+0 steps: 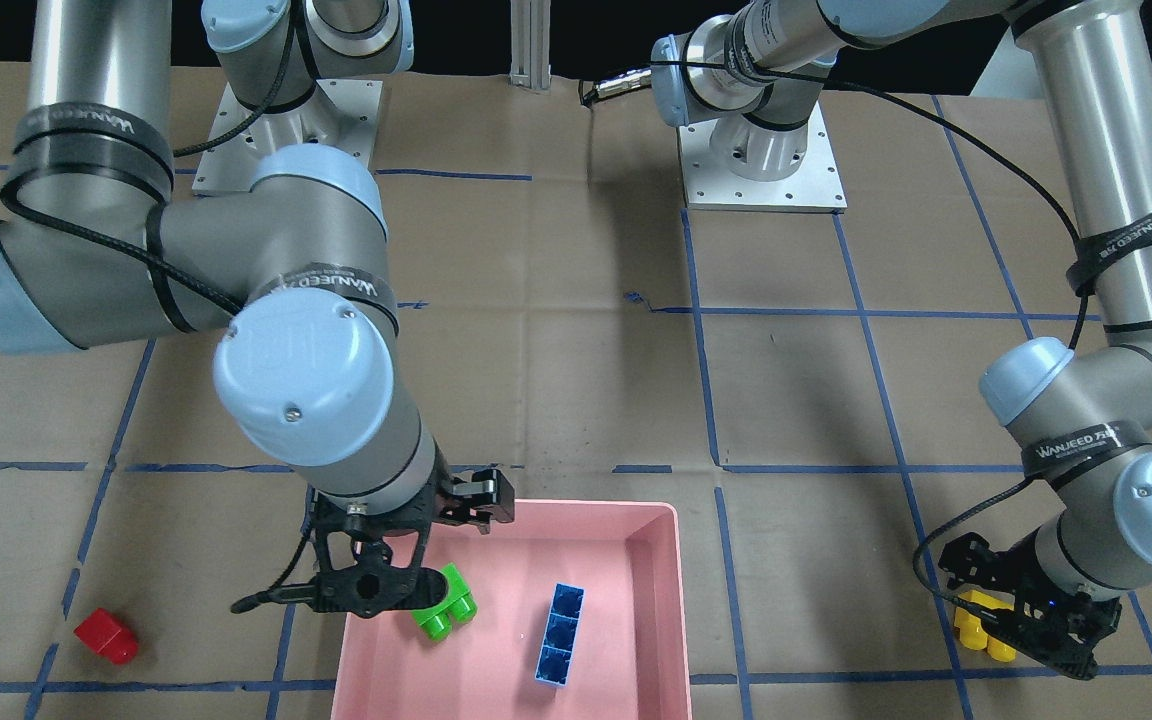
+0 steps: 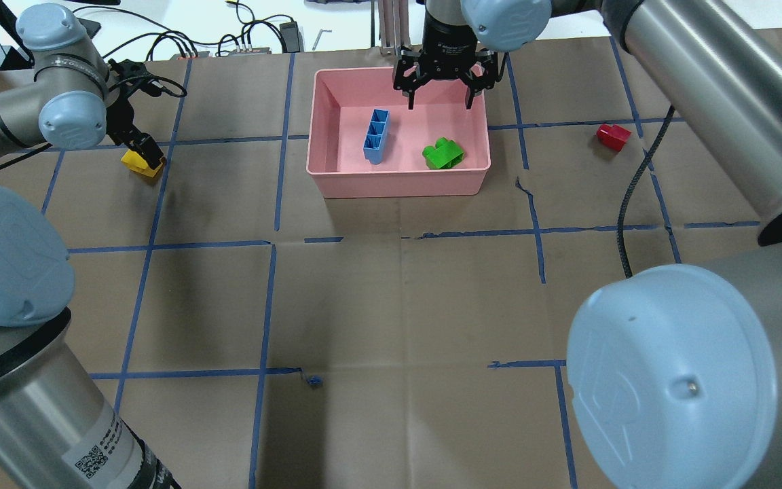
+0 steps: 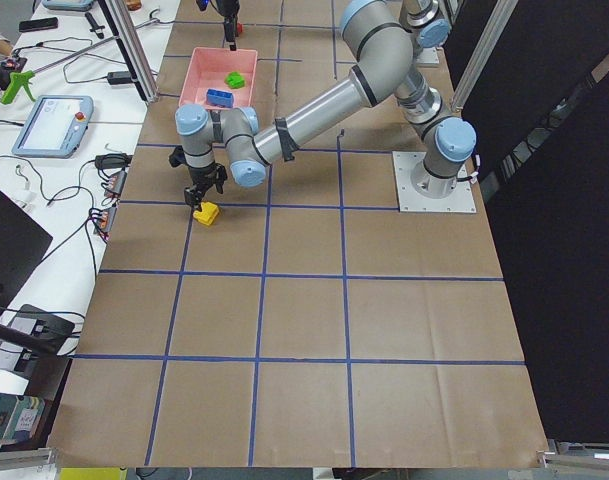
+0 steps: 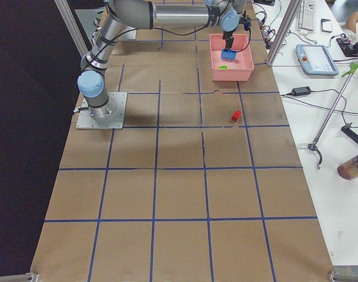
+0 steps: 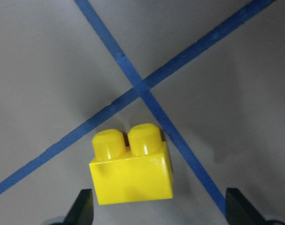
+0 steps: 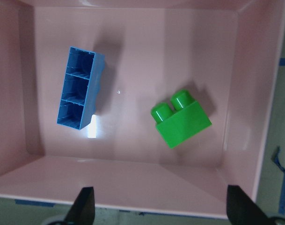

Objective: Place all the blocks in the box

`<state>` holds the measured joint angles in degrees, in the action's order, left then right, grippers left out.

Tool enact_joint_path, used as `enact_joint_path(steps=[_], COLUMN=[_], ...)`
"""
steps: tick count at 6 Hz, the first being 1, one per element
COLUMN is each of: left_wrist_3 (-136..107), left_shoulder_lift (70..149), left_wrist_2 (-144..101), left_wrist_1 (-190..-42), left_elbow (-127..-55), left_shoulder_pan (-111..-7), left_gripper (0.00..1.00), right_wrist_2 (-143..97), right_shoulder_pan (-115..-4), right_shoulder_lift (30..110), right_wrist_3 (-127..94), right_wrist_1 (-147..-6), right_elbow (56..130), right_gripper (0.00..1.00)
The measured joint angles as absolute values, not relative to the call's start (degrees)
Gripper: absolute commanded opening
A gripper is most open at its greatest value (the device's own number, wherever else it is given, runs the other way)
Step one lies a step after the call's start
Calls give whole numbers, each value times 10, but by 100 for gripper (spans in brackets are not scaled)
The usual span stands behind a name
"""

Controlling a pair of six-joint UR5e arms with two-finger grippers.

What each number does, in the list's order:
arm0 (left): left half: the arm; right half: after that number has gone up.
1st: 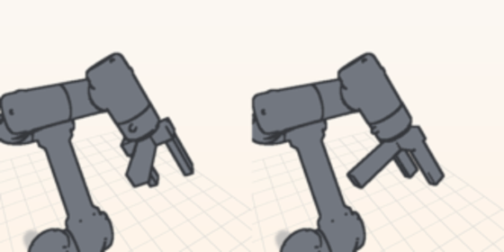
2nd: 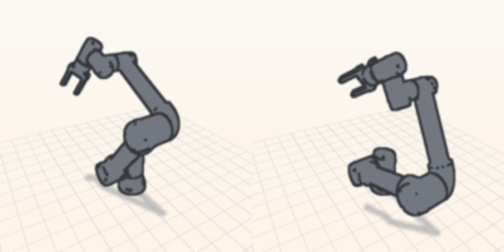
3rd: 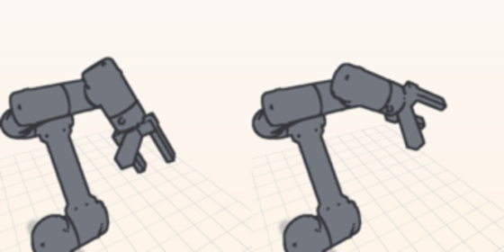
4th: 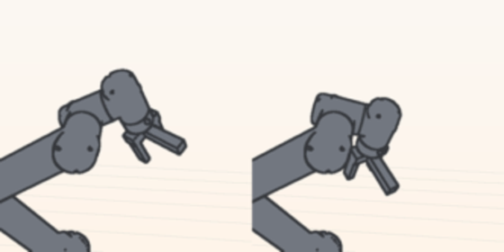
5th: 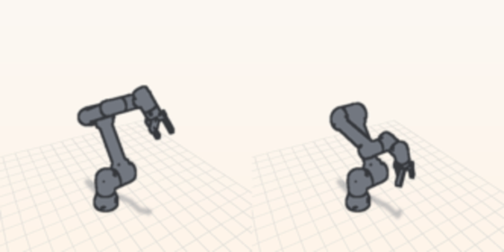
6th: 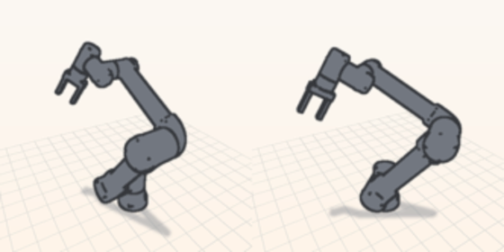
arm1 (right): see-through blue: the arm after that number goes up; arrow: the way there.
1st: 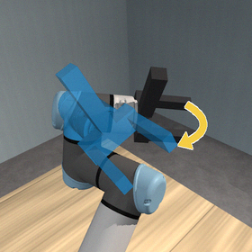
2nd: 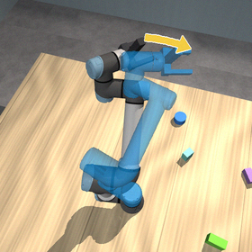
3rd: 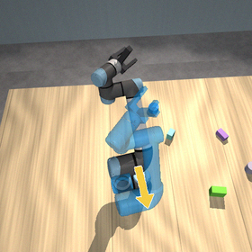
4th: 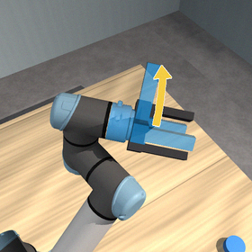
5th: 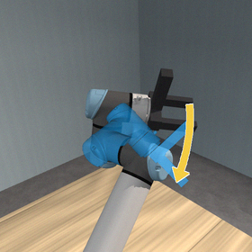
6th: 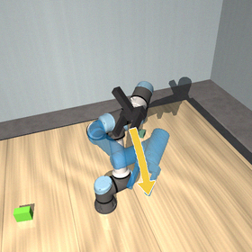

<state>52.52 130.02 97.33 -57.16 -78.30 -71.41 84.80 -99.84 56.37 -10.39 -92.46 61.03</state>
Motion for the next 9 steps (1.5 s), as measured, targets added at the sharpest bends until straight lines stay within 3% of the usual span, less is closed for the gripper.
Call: enact_joint_path(steps=[4,5,6,7,9], left_wrist_3=[521,519,518,517,512], left_shoulder_lift=[1337,1340,1341,1341,1329], left_wrist_2=[975,974,974,972,970], left_wrist_1=[-572,-572,-572,-572,-585], left_elbow=[-758,-758,-758,-757,-756], left_shoulder_pan=[-706,-706,-706,-706,-707], left_gripper=[99,82,49,31,31], right_wrist_2=[870,888,896,899,912], right_shoulder_pan=[-870,-853,-831,-813,-804], right_shoulder_lift=[618,610,593,570,528], right_wrist_3=[-23,4,63,149,330], right_wrist_1=[-849,-854,-870,-900,-954], right_elbow=[615,615,615,615,613], right_gripper=[100,100,100,100,100])
